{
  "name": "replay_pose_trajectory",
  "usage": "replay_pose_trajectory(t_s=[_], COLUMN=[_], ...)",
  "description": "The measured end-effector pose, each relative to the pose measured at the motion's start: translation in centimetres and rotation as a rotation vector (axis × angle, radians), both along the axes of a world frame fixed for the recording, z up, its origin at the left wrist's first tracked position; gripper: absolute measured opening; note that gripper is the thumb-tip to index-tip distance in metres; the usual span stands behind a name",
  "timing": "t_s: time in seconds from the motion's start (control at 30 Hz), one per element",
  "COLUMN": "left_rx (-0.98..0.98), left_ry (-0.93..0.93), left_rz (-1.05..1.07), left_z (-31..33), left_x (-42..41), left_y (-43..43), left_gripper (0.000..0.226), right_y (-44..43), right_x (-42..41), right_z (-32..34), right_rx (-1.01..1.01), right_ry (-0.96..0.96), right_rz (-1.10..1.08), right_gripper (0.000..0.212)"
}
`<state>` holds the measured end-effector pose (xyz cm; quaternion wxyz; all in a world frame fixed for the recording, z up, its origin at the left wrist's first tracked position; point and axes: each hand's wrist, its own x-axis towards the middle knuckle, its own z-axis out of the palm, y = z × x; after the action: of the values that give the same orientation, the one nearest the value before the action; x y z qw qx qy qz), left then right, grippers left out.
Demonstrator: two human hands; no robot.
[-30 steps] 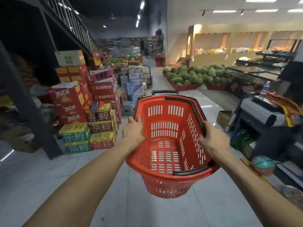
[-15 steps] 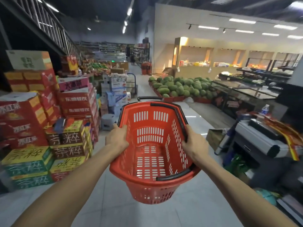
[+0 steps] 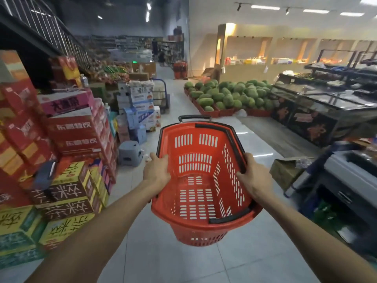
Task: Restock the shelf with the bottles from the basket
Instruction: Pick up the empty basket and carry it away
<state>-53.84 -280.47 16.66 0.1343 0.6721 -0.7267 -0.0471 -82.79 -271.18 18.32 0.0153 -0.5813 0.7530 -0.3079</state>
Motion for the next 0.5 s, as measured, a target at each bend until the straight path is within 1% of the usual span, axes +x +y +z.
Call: replay_pose_trajectory(t_s=[0.13,0.23,0.3,0.43,0.5], left_rx=[0.019,0.077,0.096,0.140,0.161], left_ry=[0.025,0.079,0.083,0.092,0.076], left_rz=[-0.003,0.032,0.032,0.049,0.048], left_z=[-2.6,-5.0,-6.7,-12.5,-16.2], left_x=[-2.1,-1.3,-0.2,2.6,4.2], left_y=[-9.6,-15.0,-18.7,-26.9,-31.7], left_gripper=[0.049,0.055,0.056,0.052,0.050], right_y=[-11.3,-18.1,-22.3,-30.5,-34.6], right_x=[-2.1,-1.4,-0.2,2.8,4.4], right_z=[-4.5,-6.7,-8.2,-13.1,-16.0], right_rx=[0.048,0.086,0.118,0.230,0.289], right_ry=[-0.034,-0.122,-0.179,-0.194,-0.215], right_rz=[-0.014,-0.022,-0.034,-0.026,-0.056], right_gripper=[0.053,0.054,0.056,0.053,0.056])
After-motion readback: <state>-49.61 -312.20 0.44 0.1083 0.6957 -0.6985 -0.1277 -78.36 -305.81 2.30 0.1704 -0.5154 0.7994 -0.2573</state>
